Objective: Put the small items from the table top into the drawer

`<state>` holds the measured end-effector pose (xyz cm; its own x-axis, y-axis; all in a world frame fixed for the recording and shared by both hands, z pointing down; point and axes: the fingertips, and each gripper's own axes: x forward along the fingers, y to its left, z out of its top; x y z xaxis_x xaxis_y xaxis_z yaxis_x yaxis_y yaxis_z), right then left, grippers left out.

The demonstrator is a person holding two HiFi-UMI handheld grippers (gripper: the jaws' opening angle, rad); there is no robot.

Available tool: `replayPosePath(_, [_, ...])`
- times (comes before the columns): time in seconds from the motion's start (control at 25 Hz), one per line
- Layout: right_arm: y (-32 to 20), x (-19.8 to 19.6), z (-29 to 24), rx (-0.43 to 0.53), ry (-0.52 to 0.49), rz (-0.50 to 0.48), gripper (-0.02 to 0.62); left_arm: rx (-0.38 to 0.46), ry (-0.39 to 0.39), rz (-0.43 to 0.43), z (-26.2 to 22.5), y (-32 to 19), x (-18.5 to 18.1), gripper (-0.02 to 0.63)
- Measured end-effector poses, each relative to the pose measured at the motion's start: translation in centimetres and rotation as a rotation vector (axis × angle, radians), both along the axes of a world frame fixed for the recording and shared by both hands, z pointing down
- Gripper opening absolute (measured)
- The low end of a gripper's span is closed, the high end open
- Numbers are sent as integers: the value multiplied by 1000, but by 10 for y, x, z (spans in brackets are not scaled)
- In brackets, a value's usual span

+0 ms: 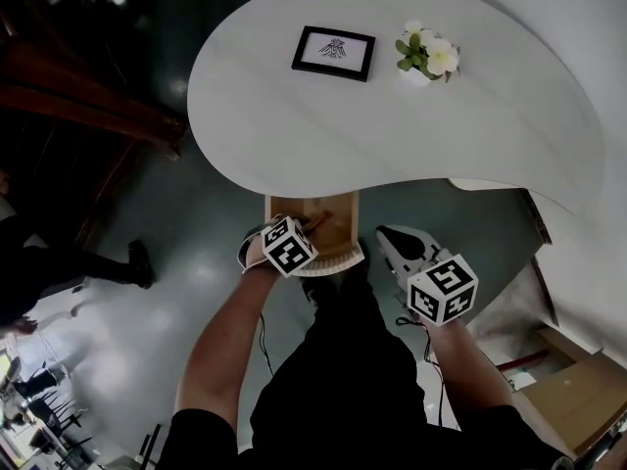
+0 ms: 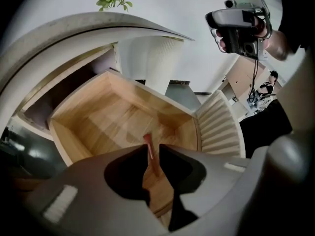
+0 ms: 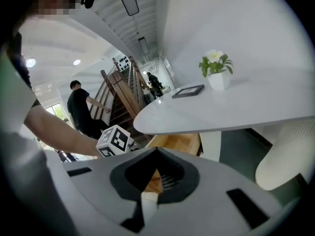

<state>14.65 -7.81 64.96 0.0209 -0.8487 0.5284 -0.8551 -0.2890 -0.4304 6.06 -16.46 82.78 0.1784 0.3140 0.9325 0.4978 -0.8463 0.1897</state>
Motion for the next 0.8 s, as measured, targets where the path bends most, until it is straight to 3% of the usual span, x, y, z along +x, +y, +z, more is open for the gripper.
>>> replayPosePath(0.64, [-7, -8, -27, 7, 12, -21, -2, 11, 29, -118, -26, -22, -15, 61])
replayPosePath(0.8, [-18, -13, -41, 21, 26, -52, -2, 1, 55, -198, -44, -32, -15, 60])
